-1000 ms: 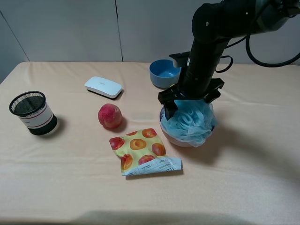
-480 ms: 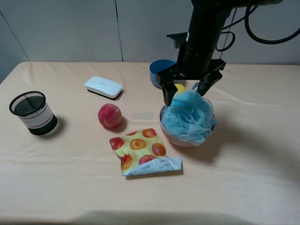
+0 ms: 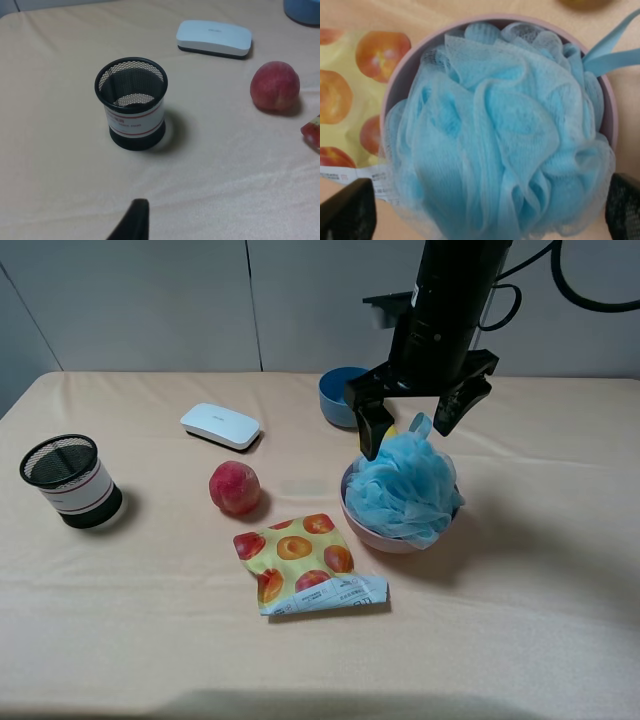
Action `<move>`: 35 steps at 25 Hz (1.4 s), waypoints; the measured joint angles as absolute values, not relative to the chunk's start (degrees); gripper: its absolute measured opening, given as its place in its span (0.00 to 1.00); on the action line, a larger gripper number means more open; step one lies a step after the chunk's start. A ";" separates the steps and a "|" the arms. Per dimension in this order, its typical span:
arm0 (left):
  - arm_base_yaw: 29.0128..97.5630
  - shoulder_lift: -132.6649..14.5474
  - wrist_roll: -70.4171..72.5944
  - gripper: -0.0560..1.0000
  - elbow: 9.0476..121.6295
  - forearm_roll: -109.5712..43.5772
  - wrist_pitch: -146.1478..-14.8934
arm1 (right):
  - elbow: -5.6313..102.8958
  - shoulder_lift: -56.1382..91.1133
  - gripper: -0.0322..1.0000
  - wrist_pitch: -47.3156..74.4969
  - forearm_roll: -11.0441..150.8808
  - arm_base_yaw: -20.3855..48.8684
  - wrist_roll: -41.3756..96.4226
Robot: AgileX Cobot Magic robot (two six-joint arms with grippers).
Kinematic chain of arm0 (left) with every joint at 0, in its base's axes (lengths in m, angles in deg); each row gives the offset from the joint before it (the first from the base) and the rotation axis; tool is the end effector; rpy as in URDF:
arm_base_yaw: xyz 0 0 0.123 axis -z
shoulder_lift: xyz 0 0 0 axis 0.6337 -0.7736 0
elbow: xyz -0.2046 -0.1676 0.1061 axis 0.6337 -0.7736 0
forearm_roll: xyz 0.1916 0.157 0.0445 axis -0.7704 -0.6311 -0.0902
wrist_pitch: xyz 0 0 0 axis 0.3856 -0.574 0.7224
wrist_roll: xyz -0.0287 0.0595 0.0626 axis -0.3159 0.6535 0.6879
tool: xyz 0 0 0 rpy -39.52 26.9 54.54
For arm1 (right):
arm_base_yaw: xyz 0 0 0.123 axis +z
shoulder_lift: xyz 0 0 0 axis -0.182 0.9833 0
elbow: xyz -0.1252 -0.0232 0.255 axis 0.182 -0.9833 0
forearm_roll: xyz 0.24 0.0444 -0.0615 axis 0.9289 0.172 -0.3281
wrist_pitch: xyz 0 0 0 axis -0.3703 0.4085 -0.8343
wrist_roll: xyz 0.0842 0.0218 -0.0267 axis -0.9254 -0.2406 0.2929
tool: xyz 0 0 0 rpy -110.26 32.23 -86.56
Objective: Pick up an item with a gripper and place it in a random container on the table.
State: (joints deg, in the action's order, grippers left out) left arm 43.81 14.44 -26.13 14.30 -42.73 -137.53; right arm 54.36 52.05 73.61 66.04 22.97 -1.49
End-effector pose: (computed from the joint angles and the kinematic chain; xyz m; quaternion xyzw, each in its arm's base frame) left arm -0.0062 -0.0047 0.2767 0.0855 0.8478 -0.0221 0.5230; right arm 0.3099 0.2119 0.2380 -0.2248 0.9732 0.0429 0.0214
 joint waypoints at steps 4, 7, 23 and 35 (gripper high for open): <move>43.81 14.44 -26.13 1.00 14.30 -42.73 -137.53 | 54.36 50.58 0.70 73.87 66.05 22.97 -1.31; 43.81 14.44 -26.13 1.00 14.30 -42.73 -137.53 | 54.36 49.34 0.70 73.88 65.99 22.97 -1.31; 43.81 14.44 -26.13 1.00 14.30 -42.73 -137.53 | 53.18 42.10 0.70 73.93 71.83 22.97 -1.27; 43.81 14.44 -26.13 1.00 14.30 -42.73 -137.53 | 41.23 26.30 0.70 74.00 71.42 22.97 0.01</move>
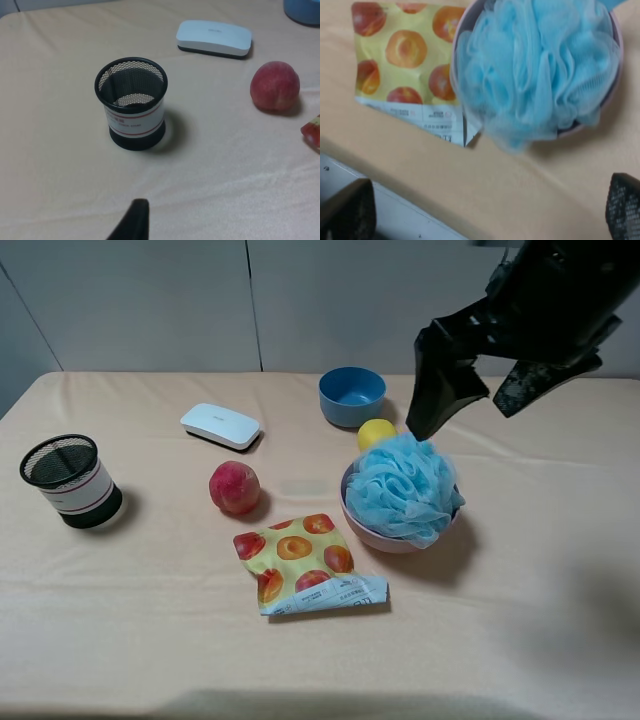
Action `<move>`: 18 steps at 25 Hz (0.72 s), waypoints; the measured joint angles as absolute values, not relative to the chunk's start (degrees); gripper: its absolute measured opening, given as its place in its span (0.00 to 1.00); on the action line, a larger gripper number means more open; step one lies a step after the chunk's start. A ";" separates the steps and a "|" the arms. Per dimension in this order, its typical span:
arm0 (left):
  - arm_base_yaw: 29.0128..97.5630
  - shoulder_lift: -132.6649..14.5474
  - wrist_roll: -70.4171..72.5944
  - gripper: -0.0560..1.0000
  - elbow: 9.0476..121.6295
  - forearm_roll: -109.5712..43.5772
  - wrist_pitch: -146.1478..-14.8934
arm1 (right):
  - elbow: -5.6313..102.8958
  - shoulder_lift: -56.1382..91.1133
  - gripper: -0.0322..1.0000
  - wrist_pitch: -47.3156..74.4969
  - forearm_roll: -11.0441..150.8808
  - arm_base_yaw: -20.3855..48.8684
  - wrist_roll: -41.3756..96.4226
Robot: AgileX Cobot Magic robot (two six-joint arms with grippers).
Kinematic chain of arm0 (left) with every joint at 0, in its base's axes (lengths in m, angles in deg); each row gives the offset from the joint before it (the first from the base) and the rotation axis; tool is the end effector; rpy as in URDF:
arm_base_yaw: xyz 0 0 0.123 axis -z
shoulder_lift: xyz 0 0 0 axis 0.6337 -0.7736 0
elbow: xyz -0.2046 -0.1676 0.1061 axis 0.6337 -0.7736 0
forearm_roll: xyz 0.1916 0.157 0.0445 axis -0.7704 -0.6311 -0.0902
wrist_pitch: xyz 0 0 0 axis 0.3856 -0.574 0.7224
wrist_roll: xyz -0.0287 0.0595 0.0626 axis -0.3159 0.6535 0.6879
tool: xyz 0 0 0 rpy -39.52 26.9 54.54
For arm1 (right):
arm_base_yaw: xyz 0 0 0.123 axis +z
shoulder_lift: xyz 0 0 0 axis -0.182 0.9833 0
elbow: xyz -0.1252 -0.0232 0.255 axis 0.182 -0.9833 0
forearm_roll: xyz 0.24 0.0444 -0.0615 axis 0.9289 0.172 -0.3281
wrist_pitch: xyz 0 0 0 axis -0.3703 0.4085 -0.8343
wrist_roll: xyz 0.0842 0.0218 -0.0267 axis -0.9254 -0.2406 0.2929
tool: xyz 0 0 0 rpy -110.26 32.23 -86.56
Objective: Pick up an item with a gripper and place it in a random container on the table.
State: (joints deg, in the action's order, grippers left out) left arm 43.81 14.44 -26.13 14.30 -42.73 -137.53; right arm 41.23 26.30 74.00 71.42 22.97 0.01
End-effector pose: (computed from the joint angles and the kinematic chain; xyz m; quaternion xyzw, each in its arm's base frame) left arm -0.0062 -0.0047 0.2767 0.0855 0.8478 -0.0221 0.5230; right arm 0.2225 0.1637 0.3252 -0.2285 0.9600 0.1215 0.1066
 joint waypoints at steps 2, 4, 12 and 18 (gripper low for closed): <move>43.81 14.44 -26.13 1.00 14.30 -42.73 -137.53 | 38.92 22.43 0.70 74.06 71.24 22.97 0.07; 43.81 14.44 -26.13 1.00 14.30 -42.73 -137.53 | 36.76 19.09 0.70 74.06 70.76 22.97 0.13; 43.81 14.44 -26.13 1.00 14.30 -42.73 -137.53 | 26.22 3.92 0.70 74.11 70.53 22.97 0.19; 43.81 14.44 -26.13 1.00 14.30 -42.73 -137.53 | 20.54 -8.87 0.70 74.28 69.58 22.97 0.19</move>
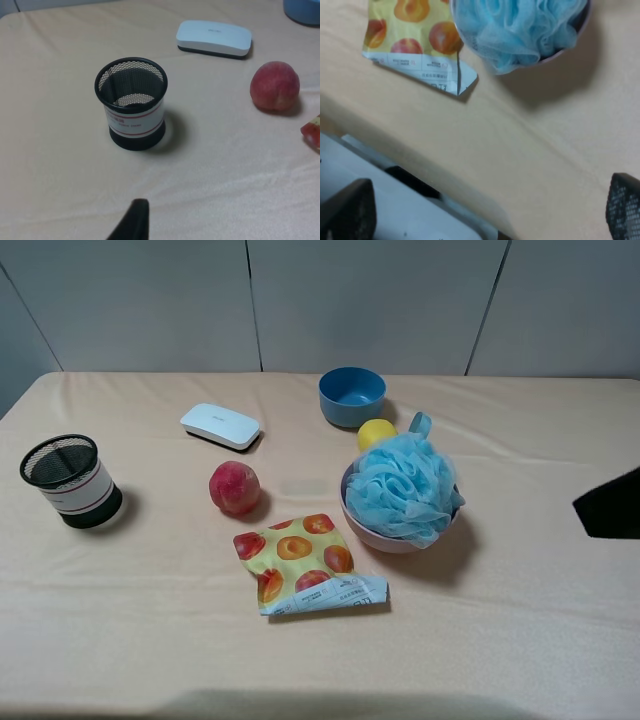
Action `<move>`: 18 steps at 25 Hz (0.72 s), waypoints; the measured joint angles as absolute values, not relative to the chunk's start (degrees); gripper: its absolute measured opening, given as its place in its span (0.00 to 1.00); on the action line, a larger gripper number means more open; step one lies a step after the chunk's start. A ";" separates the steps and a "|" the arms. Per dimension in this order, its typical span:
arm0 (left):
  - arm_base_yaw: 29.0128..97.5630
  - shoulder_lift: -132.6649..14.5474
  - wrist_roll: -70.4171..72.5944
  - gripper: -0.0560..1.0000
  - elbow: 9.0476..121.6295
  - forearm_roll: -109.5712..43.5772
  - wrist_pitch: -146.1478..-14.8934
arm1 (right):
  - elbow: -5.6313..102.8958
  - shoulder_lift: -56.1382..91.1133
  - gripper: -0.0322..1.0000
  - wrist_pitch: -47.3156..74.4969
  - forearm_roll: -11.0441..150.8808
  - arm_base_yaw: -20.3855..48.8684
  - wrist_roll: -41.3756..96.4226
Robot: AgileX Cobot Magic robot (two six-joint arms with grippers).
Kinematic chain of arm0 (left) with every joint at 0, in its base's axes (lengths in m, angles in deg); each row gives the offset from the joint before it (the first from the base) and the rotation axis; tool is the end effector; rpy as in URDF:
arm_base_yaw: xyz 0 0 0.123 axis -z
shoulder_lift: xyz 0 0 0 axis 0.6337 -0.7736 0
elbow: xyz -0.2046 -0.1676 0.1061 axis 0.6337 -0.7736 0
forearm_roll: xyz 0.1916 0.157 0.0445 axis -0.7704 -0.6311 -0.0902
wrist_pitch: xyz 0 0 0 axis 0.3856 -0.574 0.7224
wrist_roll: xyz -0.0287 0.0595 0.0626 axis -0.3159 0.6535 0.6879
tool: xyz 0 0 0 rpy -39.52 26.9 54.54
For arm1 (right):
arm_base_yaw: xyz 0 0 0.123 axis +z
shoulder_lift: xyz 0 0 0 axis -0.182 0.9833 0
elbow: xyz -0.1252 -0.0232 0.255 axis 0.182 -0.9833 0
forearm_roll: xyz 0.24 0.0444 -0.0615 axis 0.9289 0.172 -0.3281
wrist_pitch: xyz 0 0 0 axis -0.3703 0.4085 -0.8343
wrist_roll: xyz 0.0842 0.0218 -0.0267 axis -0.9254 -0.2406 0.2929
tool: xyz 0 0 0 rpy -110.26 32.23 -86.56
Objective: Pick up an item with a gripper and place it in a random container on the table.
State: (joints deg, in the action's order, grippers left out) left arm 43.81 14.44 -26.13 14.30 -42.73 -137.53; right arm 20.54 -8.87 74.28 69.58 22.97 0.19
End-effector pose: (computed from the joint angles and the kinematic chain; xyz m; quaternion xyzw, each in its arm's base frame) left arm -0.0062 -0.0047 0.2767 0.0855 0.8478 -0.0221 0.5230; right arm 0.0969 0.0774 0.3438 -0.2355 0.9337 0.1471 0.2261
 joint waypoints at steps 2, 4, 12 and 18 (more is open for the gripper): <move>43.81 14.44 -26.13 1.00 14.30 -42.73 -137.53 | 19.29 -12.34 0.70 74.31 69.23 22.28 0.19; 43.81 14.44 -26.13 1.00 14.30 -42.73 -137.53 | 18.12 -15.60 0.70 74.31 69.11 19.83 0.19; 43.81 14.44 -26.13 1.00 14.30 -42.73 -137.53 | 12.47 -27.23 0.70 74.24 68.83 3.55 0.19; 43.81 14.44 -26.13 1.00 14.30 -42.73 -137.53 | 5.97 -37.84 0.70 72.36 68.69 -7.18 0.42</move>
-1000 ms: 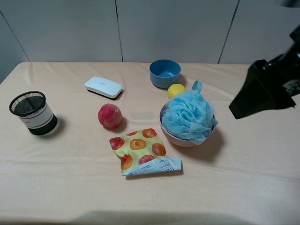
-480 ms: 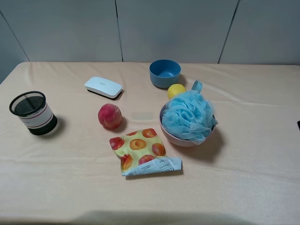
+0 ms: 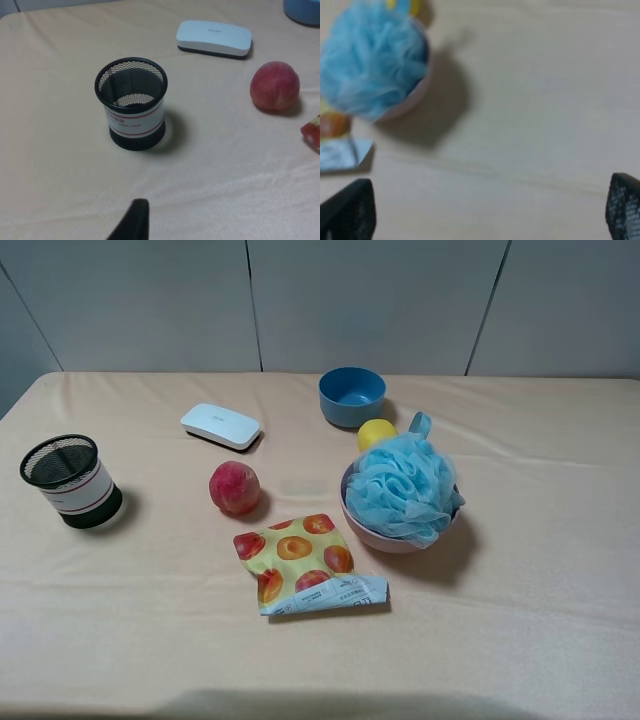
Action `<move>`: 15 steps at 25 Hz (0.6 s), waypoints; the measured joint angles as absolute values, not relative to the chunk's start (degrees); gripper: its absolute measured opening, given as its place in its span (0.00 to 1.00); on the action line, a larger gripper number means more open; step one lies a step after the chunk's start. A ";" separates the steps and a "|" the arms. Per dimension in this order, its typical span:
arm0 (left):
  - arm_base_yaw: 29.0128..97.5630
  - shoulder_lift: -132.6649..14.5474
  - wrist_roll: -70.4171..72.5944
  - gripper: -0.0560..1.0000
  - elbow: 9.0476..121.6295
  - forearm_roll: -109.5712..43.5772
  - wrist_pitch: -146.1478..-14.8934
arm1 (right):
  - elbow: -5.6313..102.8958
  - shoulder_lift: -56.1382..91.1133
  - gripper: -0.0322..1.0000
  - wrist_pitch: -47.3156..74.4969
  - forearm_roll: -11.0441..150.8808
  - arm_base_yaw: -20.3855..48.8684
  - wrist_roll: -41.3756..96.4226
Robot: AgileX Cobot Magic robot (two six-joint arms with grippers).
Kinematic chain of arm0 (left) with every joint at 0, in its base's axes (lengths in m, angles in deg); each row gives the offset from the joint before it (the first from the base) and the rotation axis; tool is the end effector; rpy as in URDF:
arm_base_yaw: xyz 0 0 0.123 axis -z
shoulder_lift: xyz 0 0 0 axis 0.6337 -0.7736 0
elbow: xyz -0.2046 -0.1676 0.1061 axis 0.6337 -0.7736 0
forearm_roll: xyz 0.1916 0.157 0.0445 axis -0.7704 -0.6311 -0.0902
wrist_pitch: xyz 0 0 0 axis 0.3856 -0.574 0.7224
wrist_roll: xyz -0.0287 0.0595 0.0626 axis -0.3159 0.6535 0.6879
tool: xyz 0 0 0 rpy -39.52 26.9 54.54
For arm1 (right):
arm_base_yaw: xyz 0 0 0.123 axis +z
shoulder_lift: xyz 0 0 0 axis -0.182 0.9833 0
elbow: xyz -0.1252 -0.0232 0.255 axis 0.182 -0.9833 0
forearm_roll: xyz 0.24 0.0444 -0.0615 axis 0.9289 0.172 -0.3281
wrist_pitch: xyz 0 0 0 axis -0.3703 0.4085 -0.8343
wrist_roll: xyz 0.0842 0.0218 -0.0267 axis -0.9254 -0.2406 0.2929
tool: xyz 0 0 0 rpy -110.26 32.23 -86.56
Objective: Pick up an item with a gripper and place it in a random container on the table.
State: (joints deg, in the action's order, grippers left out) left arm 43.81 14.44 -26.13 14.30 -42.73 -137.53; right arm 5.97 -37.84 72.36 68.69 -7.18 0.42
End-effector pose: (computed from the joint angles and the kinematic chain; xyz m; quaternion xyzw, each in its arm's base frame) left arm -0.0062 -0.0047 0.2767 0.0855 0.8478 -0.0221 0.5230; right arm 0.0270 0.0113 0.3089 0.0061 0.9165 0.0840 0.3912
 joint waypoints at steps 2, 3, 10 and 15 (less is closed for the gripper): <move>43.81 14.44 -26.13 1.00 14.30 -42.73 -137.53 | 2.35 -44.19 0.70 70.75 68.49 -10.63 1.86; 43.81 14.44 -26.13 1.00 14.30 -42.73 -137.53 | 1.14 -45.97 0.70 69.93 68.26 -11.48 2.60; 43.81 14.44 -26.13 1.00 14.30 -42.73 -137.53 | -1.57 -55.90 0.70 63.65 66.24 -13.21 6.39; 43.81 14.44 -26.13 1.00 14.30 -42.73 -137.53 | -3.00 -56.03 0.70 63.44 65.82 -13.21 6.89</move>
